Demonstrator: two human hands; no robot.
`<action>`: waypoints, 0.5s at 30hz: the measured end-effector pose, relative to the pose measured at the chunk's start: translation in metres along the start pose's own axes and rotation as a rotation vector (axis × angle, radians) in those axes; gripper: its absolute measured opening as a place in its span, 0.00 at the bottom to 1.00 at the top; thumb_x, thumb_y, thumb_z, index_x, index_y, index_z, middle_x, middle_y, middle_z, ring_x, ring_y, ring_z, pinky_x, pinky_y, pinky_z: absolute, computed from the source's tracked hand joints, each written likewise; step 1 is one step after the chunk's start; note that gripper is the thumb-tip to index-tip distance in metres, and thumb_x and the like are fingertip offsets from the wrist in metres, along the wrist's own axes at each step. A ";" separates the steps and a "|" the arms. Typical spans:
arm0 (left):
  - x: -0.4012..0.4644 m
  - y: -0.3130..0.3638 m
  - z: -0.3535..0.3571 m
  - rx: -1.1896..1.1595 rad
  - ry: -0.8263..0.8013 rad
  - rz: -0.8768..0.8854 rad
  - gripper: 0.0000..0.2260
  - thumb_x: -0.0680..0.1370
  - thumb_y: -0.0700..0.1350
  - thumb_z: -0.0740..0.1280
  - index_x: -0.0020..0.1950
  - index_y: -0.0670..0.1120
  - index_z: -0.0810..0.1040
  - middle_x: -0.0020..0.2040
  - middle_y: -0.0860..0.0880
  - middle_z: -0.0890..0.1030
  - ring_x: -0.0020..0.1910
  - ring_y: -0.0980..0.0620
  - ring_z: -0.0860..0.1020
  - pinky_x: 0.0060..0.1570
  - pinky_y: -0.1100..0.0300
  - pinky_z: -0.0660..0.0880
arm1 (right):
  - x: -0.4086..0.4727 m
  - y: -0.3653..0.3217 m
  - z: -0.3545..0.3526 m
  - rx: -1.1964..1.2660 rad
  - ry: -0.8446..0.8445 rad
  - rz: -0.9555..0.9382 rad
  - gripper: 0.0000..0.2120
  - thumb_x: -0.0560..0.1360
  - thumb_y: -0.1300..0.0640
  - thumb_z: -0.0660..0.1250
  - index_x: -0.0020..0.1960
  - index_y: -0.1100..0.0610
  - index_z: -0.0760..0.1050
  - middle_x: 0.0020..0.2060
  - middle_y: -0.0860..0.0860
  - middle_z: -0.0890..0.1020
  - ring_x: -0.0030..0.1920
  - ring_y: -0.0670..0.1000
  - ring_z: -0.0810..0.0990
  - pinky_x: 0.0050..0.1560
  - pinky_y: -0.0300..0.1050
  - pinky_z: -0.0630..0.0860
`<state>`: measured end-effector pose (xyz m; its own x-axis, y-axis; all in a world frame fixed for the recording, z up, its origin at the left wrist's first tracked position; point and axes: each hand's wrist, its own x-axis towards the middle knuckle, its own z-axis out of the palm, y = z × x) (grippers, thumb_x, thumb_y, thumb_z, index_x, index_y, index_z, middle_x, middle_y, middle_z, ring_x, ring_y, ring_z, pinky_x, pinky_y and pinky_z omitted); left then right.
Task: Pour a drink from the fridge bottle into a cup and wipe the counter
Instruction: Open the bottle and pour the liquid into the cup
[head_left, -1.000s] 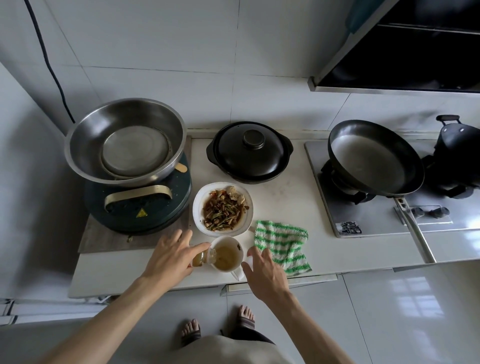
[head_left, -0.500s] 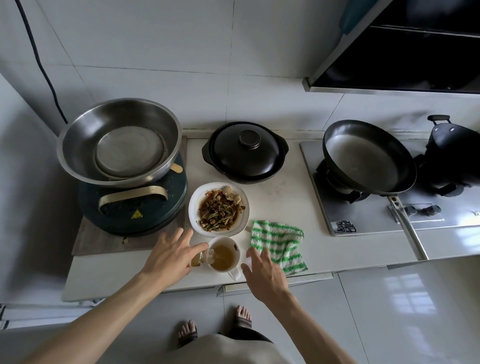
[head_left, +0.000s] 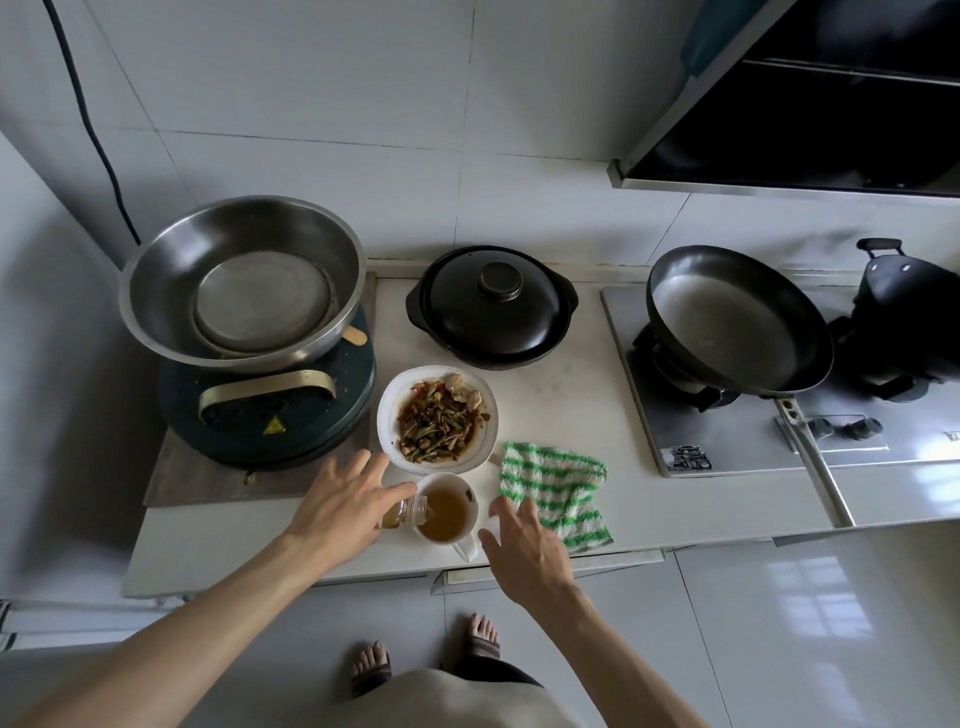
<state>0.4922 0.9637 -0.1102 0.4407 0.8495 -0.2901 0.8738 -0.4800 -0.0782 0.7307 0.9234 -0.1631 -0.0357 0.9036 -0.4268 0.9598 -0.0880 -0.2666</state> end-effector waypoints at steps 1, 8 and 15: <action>0.001 0.000 0.000 0.005 -0.001 0.000 0.34 0.57 0.45 0.84 0.62 0.57 0.81 0.54 0.44 0.81 0.50 0.45 0.79 0.43 0.44 0.79 | 0.000 0.000 0.000 0.004 -0.001 0.002 0.16 0.84 0.44 0.57 0.68 0.50 0.64 0.62 0.56 0.70 0.47 0.59 0.83 0.49 0.55 0.81; 0.002 0.001 0.001 0.000 -0.004 0.021 0.32 0.67 0.45 0.79 0.69 0.58 0.75 0.63 0.44 0.77 0.60 0.44 0.76 0.55 0.41 0.76 | -0.001 0.004 0.004 0.017 0.008 0.006 0.15 0.84 0.44 0.57 0.67 0.50 0.65 0.61 0.55 0.71 0.48 0.58 0.82 0.46 0.51 0.78; 0.002 0.000 0.008 -0.010 0.053 0.026 0.30 0.75 0.45 0.72 0.75 0.60 0.67 0.70 0.45 0.70 0.66 0.45 0.70 0.63 0.42 0.71 | 0.000 0.006 0.008 0.022 0.022 0.014 0.15 0.84 0.43 0.57 0.67 0.50 0.65 0.61 0.55 0.71 0.48 0.59 0.82 0.43 0.49 0.75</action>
<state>0.4913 0.9638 -0.1182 0.4734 0.8472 -0.2412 0.8638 -0.5001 -0.0612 0.7338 0.9196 -0.1719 -0.0161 0.9112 -0.4116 0.9539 -0.1094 -0.2795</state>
